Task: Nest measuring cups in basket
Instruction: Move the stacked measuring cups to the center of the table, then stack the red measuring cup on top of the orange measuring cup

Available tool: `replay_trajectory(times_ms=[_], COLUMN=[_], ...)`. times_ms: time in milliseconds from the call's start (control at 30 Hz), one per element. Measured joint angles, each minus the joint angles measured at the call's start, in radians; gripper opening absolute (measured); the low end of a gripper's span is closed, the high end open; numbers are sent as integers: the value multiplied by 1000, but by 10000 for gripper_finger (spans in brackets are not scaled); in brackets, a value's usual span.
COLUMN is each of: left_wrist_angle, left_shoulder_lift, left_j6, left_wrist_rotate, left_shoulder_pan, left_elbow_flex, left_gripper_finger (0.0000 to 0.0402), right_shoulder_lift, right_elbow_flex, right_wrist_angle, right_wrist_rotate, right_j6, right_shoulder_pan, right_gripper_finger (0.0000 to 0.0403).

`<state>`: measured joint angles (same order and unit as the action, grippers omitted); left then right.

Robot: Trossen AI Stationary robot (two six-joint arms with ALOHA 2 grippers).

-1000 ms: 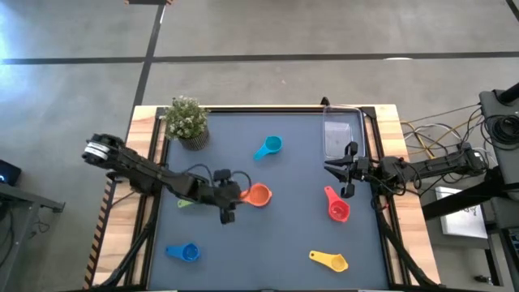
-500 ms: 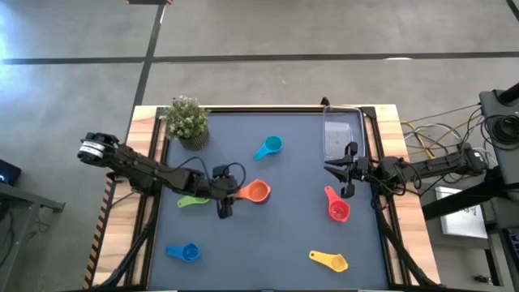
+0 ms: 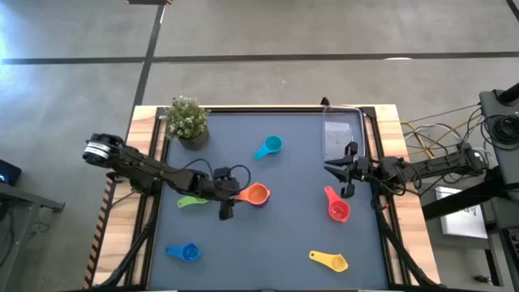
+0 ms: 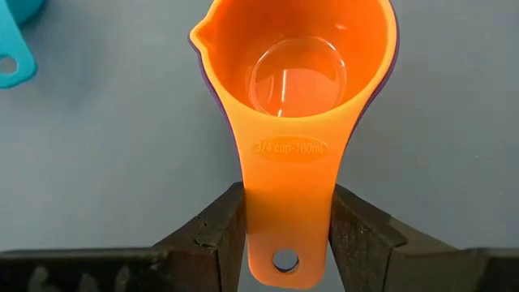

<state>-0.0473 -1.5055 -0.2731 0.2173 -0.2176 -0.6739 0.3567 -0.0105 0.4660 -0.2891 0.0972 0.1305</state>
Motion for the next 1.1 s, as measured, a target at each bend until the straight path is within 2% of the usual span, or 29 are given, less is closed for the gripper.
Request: replay_trajectory(times_ms=[333,767,933,1100], left_wrist_angle=[4,-2,-148,-372], left_shoulder_lift=[-37,-38,-37,-37], left_j6=[-1,30,54,12], left_wrist_rotate=[0,7,16,115], left_shoulder_pan=[0,0,0,-4], left_elbow_flex=[0,-66,-151,-266], left_gripper_finger=[135,199,205,201], right_shoulder_lift=[0,0,0,0], right_elbow_flex=[0,0,0,0], right_wrist_angle=[0,0,0,0], right_wrist_rotate=[0,0,0,0], right_j6=[0,0,0,0], right_shoulder_pan=[0,0,0,0], right_gripper_finger=[73,73,73,73])
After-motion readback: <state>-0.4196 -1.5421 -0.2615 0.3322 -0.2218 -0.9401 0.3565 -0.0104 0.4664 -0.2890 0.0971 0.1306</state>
